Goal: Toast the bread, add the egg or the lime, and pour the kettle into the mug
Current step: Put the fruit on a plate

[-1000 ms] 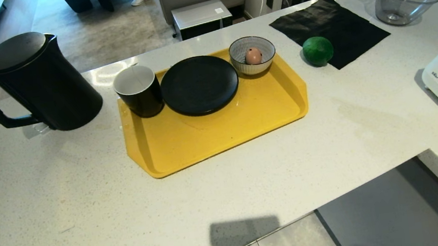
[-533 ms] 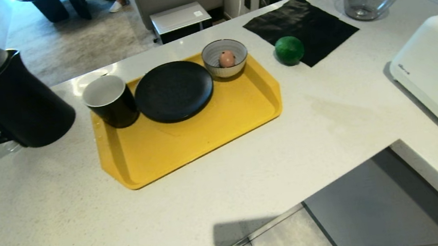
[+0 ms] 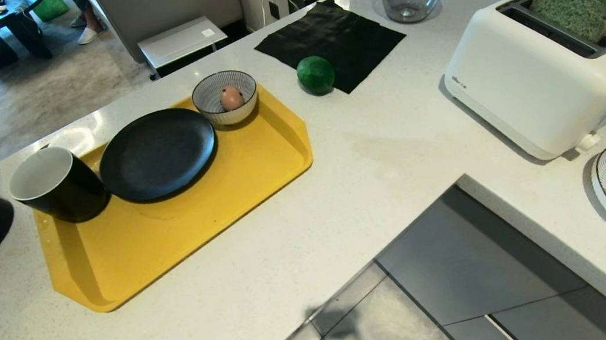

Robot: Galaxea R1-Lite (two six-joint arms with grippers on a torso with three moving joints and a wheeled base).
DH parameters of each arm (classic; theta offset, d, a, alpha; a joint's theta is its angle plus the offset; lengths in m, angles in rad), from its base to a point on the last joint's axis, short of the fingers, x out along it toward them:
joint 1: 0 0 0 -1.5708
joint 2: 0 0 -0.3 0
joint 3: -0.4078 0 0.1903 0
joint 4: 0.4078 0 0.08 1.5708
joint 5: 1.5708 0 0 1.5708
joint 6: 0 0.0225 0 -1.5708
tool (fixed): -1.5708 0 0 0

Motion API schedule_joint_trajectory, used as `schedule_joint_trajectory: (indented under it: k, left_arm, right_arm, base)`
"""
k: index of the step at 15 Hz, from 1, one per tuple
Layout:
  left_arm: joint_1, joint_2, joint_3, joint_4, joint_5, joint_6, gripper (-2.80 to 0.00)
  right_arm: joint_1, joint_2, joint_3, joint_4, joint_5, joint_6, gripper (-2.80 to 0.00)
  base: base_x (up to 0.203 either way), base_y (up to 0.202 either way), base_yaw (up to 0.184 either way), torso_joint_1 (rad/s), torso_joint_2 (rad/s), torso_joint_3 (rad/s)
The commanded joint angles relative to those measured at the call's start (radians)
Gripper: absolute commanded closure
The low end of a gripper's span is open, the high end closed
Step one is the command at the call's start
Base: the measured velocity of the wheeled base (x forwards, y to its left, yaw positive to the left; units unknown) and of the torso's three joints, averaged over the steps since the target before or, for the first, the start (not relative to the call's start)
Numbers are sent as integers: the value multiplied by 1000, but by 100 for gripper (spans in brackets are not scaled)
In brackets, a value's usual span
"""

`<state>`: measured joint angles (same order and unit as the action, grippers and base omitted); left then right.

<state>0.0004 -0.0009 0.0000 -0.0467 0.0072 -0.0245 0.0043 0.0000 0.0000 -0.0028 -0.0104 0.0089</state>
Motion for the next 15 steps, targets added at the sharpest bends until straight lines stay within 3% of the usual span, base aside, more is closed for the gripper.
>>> schedule_joint_trajectory:
  k: [1, 8, 15]
  left_arm:
    - [1, -1, 17, -1, 0, 0, 0]
    - [1, -1, 17, -1, 0, 0, 0]
    - [1, -1, 17, -1, 0, 0, 0]
  right_arm:
    - [0, 2, 0, 0, 0, -1, 0]
    - [0, 2, 0, 0, 0, 0, 0]
    - [0, 2, 0, 0, 0, 0, 0]
  base:
    - [0, 0, 0, 0, 0, 0]
    - [-1, -1, 9, 0, 0, 0]
    - [0, -8, 165, 3, 3, 5]
